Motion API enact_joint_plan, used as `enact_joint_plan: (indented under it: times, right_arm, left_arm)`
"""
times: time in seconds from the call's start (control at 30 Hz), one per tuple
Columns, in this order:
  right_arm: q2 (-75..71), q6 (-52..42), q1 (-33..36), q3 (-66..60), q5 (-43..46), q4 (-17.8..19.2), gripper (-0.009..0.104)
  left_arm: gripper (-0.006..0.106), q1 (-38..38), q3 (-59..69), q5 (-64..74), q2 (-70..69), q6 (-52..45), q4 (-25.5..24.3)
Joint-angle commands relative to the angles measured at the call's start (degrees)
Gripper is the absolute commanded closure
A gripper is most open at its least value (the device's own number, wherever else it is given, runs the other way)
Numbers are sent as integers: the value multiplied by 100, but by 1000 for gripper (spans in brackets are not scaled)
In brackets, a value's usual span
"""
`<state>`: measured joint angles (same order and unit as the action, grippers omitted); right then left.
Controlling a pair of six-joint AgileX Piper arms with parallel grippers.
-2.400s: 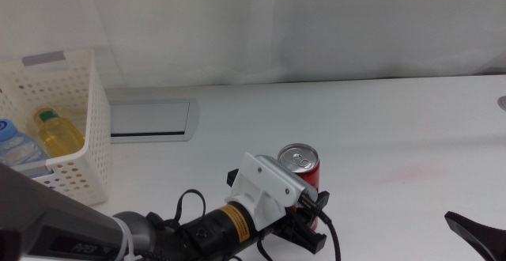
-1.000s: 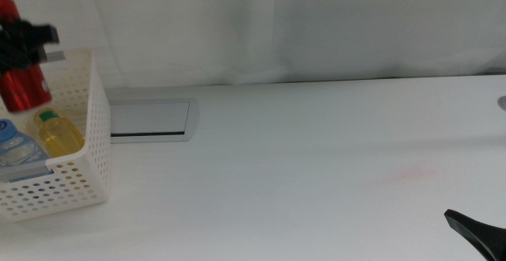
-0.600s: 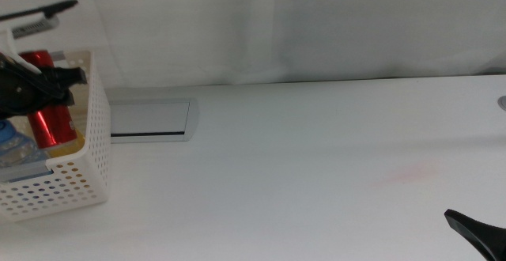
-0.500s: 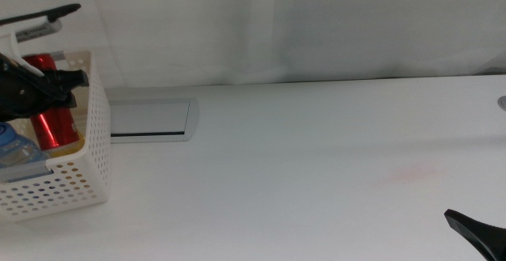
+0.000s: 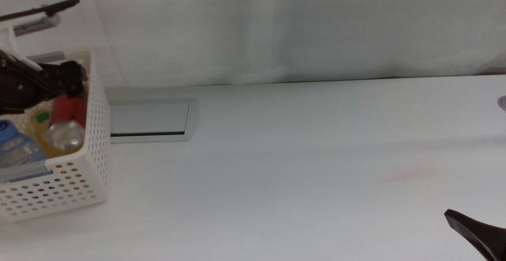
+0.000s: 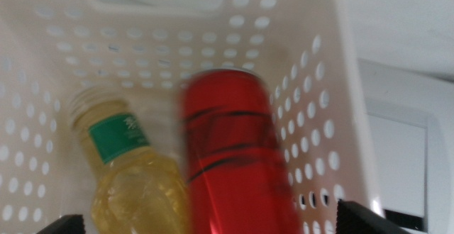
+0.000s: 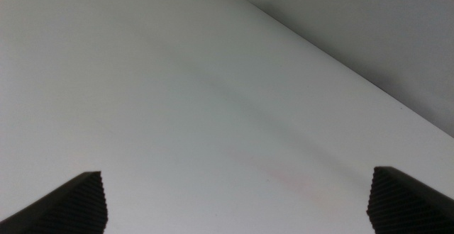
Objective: Use arms to grab the bottles and put them into the dustbin to the left of the table.
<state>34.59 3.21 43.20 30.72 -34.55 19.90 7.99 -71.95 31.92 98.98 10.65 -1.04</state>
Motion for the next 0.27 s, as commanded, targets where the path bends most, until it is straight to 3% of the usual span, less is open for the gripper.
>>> enact_joint_plan:
  times: [0.0,0.23]
  right_arm:
    - [-22,-1,-45,20,61,53,-8]
    - [-22,282,-45,20,61,114,-8]
  left_arm:
    - [7,7,-32,-9,-186,-60,39]
    - [7,7,-32,14,-1188,-428,39]
